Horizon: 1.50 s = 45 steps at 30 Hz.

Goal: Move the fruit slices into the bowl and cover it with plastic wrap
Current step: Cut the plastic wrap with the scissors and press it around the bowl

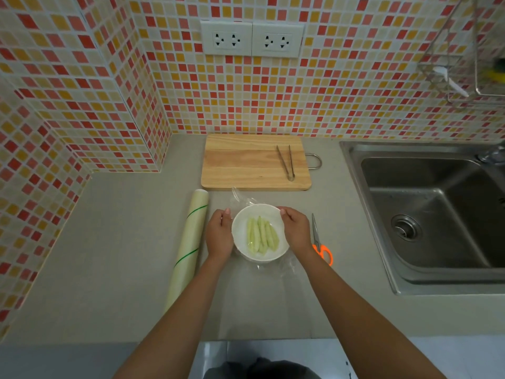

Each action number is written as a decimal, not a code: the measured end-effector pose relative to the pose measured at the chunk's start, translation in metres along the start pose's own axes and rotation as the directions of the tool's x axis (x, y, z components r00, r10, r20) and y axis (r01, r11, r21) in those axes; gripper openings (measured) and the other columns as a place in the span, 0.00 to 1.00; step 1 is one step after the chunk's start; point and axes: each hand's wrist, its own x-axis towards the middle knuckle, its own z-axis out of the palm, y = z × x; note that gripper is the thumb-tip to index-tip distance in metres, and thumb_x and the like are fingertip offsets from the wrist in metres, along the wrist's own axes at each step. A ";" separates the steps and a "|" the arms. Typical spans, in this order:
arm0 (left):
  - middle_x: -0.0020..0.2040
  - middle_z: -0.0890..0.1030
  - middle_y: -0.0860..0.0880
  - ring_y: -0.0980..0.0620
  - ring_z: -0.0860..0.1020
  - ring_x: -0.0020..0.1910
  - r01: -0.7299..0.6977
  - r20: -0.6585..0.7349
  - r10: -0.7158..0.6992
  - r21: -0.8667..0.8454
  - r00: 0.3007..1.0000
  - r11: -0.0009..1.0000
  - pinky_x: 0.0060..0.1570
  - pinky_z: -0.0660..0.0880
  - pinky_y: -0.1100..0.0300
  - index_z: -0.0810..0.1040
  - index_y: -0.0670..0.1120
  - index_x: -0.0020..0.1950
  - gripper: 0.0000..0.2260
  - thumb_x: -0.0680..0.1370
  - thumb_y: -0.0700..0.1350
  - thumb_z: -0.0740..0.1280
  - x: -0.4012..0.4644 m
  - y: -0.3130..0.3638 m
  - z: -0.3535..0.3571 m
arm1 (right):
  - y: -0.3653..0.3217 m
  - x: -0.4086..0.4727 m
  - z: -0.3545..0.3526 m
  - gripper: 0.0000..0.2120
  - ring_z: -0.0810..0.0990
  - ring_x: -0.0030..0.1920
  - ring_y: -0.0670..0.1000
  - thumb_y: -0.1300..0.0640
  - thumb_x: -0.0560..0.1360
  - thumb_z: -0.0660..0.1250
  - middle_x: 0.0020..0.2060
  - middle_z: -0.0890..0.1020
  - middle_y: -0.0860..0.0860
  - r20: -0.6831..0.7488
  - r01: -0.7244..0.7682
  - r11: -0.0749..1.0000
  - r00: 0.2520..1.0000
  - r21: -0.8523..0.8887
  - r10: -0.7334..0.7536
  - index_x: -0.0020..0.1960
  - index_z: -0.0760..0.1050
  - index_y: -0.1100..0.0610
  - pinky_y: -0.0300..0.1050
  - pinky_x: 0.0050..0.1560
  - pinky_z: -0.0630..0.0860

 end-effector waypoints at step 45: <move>0.42 0.79 0.49 0.51 0.76 0.41 0.007 -0.074 -0.010 -0.051 0.997 0.999 0.40 0.70 0.58 0.73 0.44 0.47 0.08 0.82 0.46 0.59 -0.009 -0.025 0.016 | -0.007 -0.011 0.007 0.15 0.81 0.45 0.48 0.61 0.81 0.55 0.43 0.83 0.49 -0.026 -0.112 0.962 0.992 0.248 0.122 0.47 0.80 0.52 0.41 0.46 0.77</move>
